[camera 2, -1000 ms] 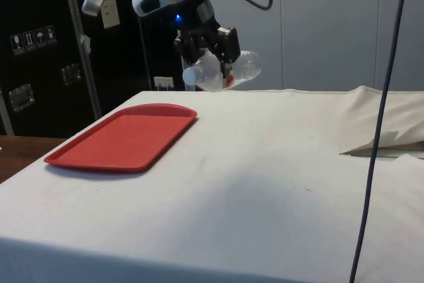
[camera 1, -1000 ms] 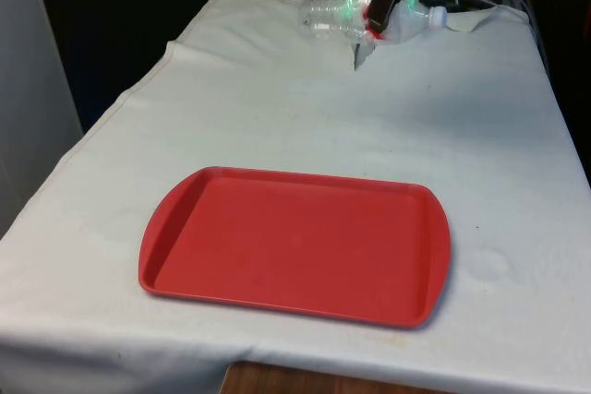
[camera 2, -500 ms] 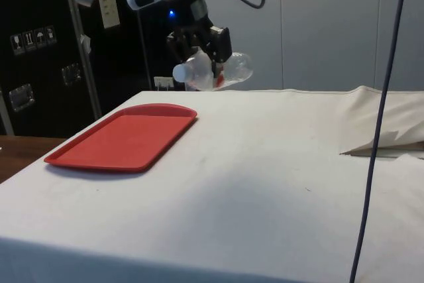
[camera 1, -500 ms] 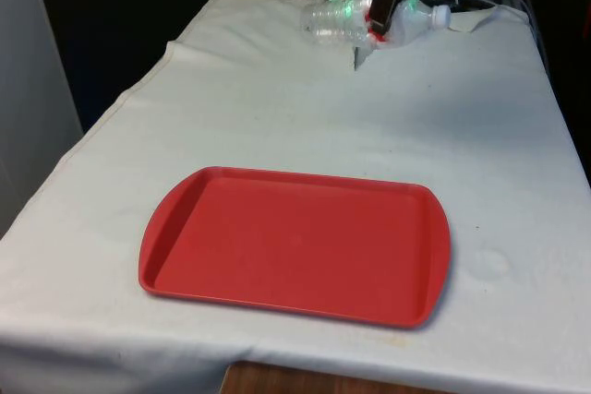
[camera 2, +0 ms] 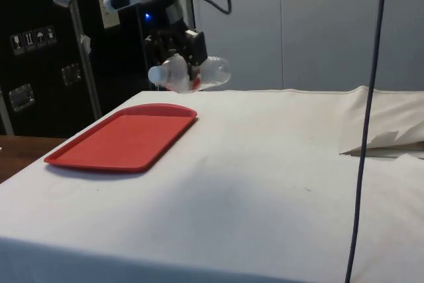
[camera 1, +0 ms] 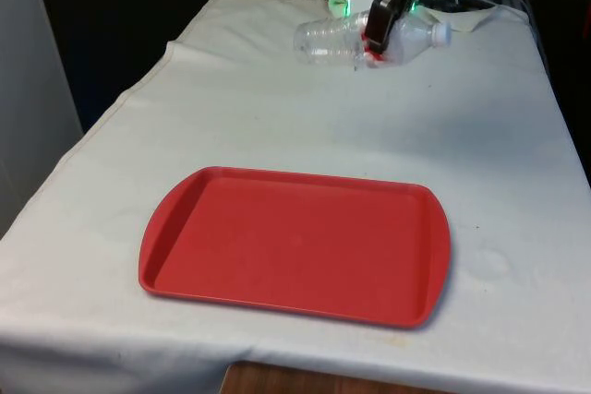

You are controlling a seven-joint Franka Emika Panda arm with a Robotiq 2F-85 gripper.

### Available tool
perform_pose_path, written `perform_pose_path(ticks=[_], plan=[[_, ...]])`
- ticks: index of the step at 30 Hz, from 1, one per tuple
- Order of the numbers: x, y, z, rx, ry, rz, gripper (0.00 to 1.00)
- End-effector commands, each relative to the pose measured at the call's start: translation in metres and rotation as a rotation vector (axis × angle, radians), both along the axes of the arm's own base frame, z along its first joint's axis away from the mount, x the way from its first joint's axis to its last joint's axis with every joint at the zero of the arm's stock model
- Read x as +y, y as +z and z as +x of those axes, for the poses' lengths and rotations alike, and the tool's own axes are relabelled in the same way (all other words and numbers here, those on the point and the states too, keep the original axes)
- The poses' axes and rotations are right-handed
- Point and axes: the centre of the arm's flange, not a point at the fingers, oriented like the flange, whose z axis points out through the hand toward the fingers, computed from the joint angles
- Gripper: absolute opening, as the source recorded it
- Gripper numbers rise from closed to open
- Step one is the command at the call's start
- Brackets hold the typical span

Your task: Place the bottle upright on the tray.

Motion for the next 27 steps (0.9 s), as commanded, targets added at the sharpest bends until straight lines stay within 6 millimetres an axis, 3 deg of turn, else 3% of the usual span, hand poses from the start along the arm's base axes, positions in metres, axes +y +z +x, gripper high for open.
perform_pose_path(ticks=[1,27], plan=[[-0.001,0.0,0.006,0.004,-0.001,0.009,0.34],[-0.003,-0.003,0.086,-0.039,0.003,0.038,0.34]])
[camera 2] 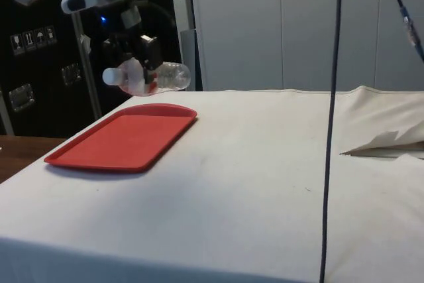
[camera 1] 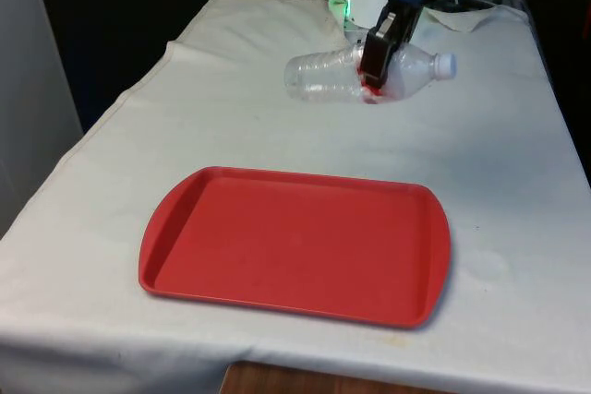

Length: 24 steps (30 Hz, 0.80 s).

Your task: Place the bottle upright on the tray.

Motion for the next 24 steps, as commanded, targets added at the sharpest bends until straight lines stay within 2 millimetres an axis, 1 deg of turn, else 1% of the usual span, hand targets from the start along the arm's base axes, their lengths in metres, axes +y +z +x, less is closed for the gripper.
perform_pose_path(ticks=[1,2,4,7,12,24], plan=[[0.0,-0.001,0.005,0.008,0.001,0.004,0.34],[0.0,-0.001,0.011,0.002,-0.001,0.005,0.34],[0.0,-0.001,0.012,-0.008,0.0,0.0,0.34],[0.0,-0.002,0.023,-0.012,-0.004,0.007,0.34],[0.0,-0.003,0.032,-0.027,-0.013,0.01,0.34],[0.001,-0.008,0.036,-0.046,-0.089,0.021,0.34]])
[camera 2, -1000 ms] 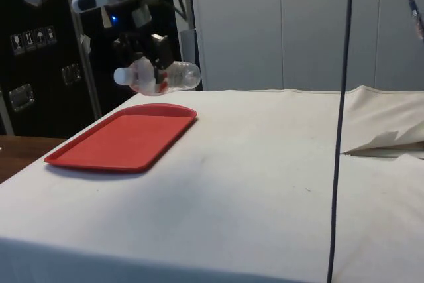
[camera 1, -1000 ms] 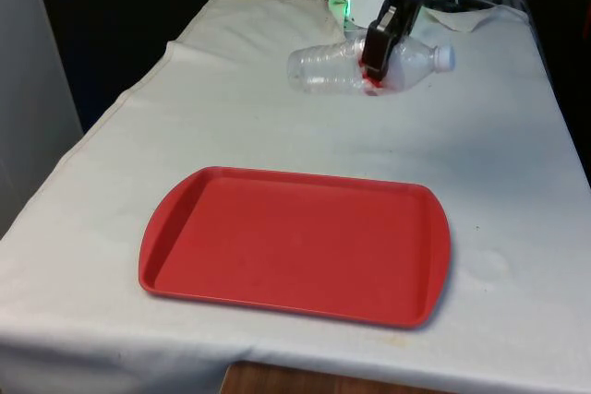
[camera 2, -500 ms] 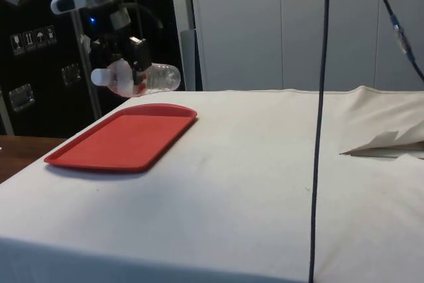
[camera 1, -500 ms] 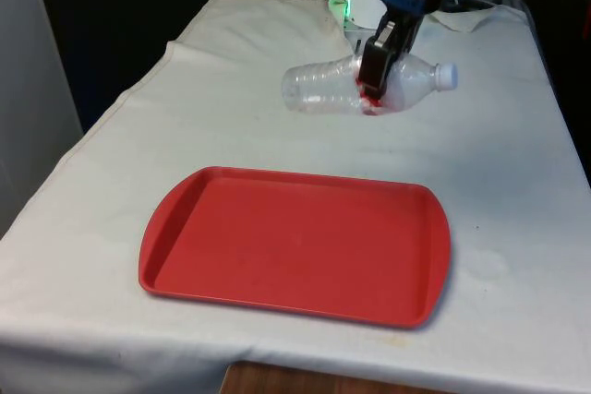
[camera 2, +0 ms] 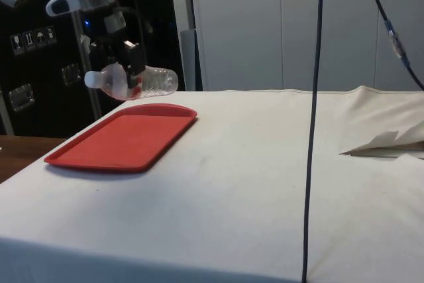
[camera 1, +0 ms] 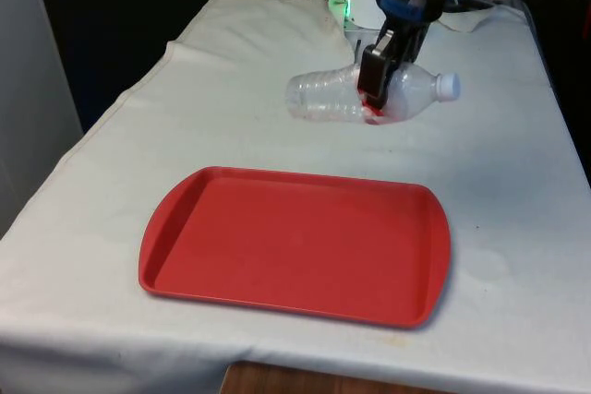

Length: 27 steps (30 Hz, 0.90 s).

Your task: Place the bottle upright on the tray.

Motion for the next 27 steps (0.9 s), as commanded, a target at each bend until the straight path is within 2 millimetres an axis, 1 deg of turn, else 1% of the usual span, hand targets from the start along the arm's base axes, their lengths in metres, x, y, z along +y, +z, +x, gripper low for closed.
perform_pose_path(ticks=[1,5,6,18,19,20,26,27], plan=[[0.0,-0.001,0.001,-0.004,-0.014,0.004,0.34],[0.0,-0.001,0.0,-0.003,-0.021,0.003,0.34],[0.0,-0.002,0.001,-0.008,-0.048,0.01,0.34],[0.002,-0.005,0.002,-0.023,-0.127,0.023,0.34],[0.002,0.0,0.003,-0.027,-0.133,0.025,0.34],[0.002,-0.003,0.002,-0.025,-0.126,0.021,0.34],[0.001,0.016,0.009,-0.04,-0.147,0.027,0.34],[0.001,0.015,0.008,-0.048,-0.142,0.025,0.34]])
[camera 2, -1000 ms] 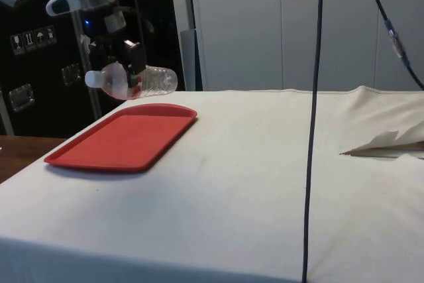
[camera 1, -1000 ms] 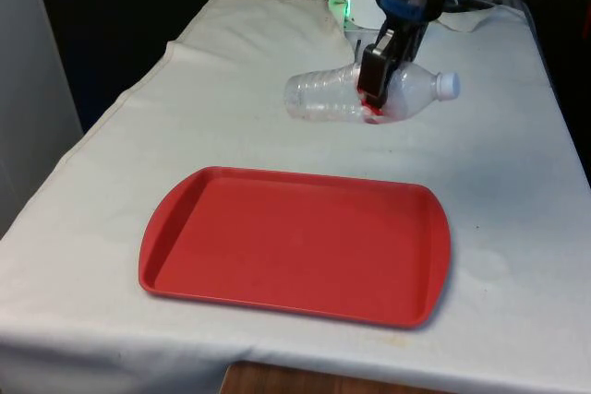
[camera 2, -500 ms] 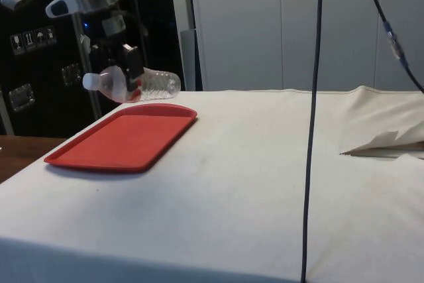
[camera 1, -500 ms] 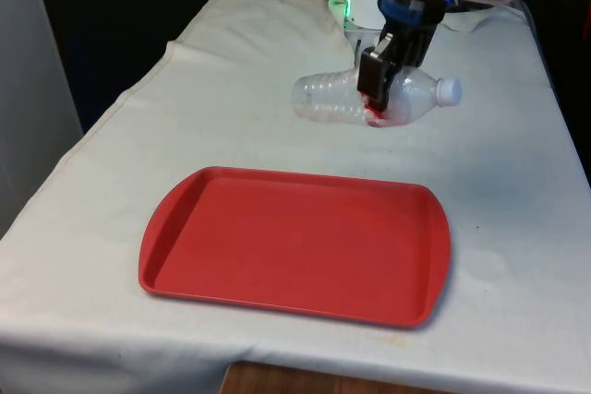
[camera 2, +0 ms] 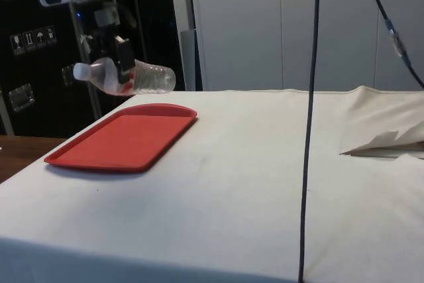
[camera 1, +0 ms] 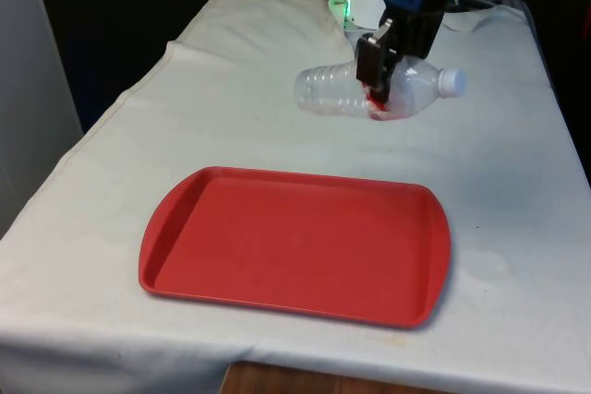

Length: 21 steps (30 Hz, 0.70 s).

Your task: Place the bottle upright on the tray.

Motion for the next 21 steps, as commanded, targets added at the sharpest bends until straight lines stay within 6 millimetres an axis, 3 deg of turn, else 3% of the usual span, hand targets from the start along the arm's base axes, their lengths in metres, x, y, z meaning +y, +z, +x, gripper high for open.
perform_pose_path(ticks=[1,7,21], plan=[[-0.001,0.003,0.002,0.006,-0.008,0.002,0.34],[0.0,0.019,0.009,-0.021,-0.022,0.011,0.34],[0.003,0.036,0.019,-0.101,-0.075,0.029,0.34]])
